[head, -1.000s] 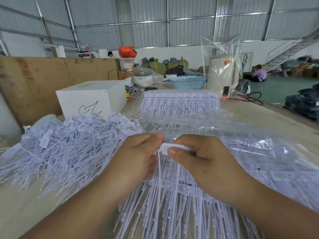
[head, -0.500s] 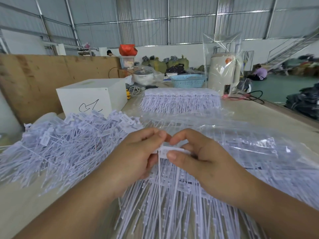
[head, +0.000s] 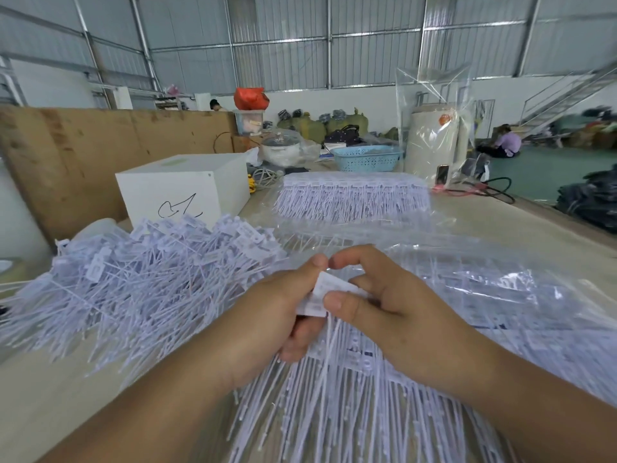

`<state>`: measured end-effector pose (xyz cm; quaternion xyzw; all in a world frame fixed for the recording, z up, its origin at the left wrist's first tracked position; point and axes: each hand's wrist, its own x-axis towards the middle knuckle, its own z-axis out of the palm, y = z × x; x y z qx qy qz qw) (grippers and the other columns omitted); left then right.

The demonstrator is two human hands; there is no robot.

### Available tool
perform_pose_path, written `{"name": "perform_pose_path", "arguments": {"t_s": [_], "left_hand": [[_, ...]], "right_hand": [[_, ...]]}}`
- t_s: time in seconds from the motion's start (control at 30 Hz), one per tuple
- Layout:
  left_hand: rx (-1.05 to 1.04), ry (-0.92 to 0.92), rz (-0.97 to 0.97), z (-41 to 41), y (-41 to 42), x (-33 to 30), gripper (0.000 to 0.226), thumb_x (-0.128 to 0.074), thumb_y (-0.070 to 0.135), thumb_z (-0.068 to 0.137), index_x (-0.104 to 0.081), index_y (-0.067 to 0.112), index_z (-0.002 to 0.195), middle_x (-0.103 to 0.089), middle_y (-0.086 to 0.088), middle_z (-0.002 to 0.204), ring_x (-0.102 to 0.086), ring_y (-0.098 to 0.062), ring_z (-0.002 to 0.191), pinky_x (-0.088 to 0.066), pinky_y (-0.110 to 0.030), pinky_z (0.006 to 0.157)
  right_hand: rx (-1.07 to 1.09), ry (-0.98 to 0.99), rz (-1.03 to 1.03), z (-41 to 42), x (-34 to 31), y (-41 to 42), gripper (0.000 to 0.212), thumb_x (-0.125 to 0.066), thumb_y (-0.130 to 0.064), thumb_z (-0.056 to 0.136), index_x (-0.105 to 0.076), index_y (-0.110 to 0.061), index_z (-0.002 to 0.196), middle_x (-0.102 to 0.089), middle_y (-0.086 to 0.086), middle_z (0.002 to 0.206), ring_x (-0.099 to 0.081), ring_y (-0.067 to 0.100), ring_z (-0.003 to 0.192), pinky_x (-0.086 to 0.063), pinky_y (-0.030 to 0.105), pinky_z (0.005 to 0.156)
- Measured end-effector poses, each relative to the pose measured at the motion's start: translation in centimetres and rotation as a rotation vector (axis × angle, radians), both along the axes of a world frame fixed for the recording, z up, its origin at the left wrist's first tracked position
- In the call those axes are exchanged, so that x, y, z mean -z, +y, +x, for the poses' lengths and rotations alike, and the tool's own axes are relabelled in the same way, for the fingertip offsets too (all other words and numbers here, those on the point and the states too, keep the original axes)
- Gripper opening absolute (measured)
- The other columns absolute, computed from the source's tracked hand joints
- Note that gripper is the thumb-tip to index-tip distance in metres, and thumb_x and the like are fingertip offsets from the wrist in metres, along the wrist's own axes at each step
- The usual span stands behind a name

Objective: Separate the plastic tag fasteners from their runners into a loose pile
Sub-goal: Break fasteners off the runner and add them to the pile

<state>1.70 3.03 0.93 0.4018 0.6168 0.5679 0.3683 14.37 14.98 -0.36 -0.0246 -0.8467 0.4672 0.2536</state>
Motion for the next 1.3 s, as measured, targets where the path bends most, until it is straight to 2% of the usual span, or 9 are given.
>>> {"name": "perform_pose_path", "arguments": {"t_s": [0.13,0.2,0.3,0.4,0.53,0.83,0.97,1.23,1.3], "left_hand": [[0.104,0.027,-0.008,0.1,0.1,0.3,0.052,-0.051,0.071,0.083,-0.059,0.024,0.061,-0.035,-0.002,0.046,-0.026,-0.012,0.039,-0.026,-0.021,0.041],[0.099,0.133,-0.038,-0.1,0.2,0.5,0.048,-0.060,0.060,0.086,-0.056,0.024,0.054,-0.034,-0.003,0.046,-0.025,-0.013,0.040,-0.025,-0.020,0.041],[0.069,0.143,-0.042,-0.6,0.2,0.5,0.040,-0.063,0.053,0.079,-0.066,0.016,0.064,-0.036,-0.002,0.046,-0.027,-0.011,0.038,-0.023,-0.018,0.040],[0.073,0.167,-0.010,-1.1,0.1,0.3,0.040,-0.059,0.054,0.079,-0.064,0.016,0.065,-0.040,0.000,0.046,-0.029,-0.011,0.039,-0.024,-0.019,0.041],[0.027,0.276,0.005,-1.0,0.0,0.2,0.035,-0.055,0.062,0.075,-0.068,0.030,0.068,-0.047,0.002,0.046,-0.034,-0.013,0.041,-0.028,-0.021,0.042],[-0.049,0.395,0.039,-0.2,0.2,0.4,0.034,-0.049,0.060,0.081,-0.066,0.032,0.072,-0.051,0.004,0.045,-0.039,-0.014,0.043,-0.030,-0.022,0.046],[-0.092,0.388,0.095,0.0,0.3,0.5,0.010,-0.057,0.035,0.093,-0.063,0.039,0.098,-0.046,0.008,0.042,-0.039,-0.005,0.040,-0.033,-0.016,0.042],[0.047,0.332,0.059,-0.6,0.0,0.2,0.021,-0.058,0.049,0.080,-0.062,0.029,0.073,-0.049,0.006,0.045,-0.035,-0.007,0.039,-0.028,-0.019,0.042],[0.033,0.294,0.061,-0.6,0.1,0.2,0.022,-0.057,0.046,0.080,-0.062,0.027,0.070,-0.048,0.005,0.045,-0.034,-0.008,0.038,-0.027,-0.018,0.042]], "right_hand": [[0.024,-0.060,0.132,0.0,-0.1,0.2,0.035,-0.061,-0.043,0.092,-0.041,-0.039,0.121,-0.066,0.013,0.078,-0.051,0.015,0.050,-0.044,0.035,0.051],[0.020,-0.129,0.176,0.0,0.0,0.3,0.046,-0.062,-0.046,0.090,-0.036,-0.042,0.127,-0.070,0.008,0.093,-0.067,0.022,0.074,-0.054,0.046,0.072],[0.017,-0.187,0.204,-0.1,0.0,0.4,0.062,-0.065,-0.049,0.086,-0.029,-0.044,0.136,-0.069,-0.006,0.108,-0.068,0.012,0.094,-0.052,0.044,0.088],[0.059,-0.200,0.231,0.3,-0.6,0.6,0.055,-0.057,-0.057,0.087,-0.038,-0.036,0.134,-0.068,-0.006,0.084,-0.063,0.008,0.066,-0.054,0.036,0.069],[0.113,-0.204,0.251,0.8,-1.2,0.7,0.051,-0.051,-0.050,0.093,-0.060,-0.001,0.099,-0.037,-0.008,0.048,-0.032,0.006,0.039,-0.028,0.019,0.045],[0.082,-0.272,0.236,0.8,-1.3,1.5,0.049,-0.053,-0.040,0.096,-0.061,0.008,0.096,-0.029,-0.009,0.042,-0.028,0.008,0.037,-0.024,0.016,0.041],[0.036,-0.285,0.251,0.7,-1.4,1.4,0.048,-0.052,-0.038,0.098,-0.061,0.010,0.097,-0.029,-0.008,0.046,-0.028,0.008,0.042,-0.026,0.022,0.047],[-0.034,-0.279,0.213,0.7,-1.1,1.2,0.042,-0.053,-0.039,0.098,-0.066,0.001,0.096,-0.029,-0.008,0.049,-0.026,0.008,0.045,-0.025,0.028,0.051],[-0.069,-0.296,0.158,0.8,-1.2,1.3,0.030,-0.056,-0.039,0.096,-0.068,-0.013,0.086,-0.034,-0.004,0.052,-0.034,0.013,0.048,-0.028,0.031,0.053]]}}
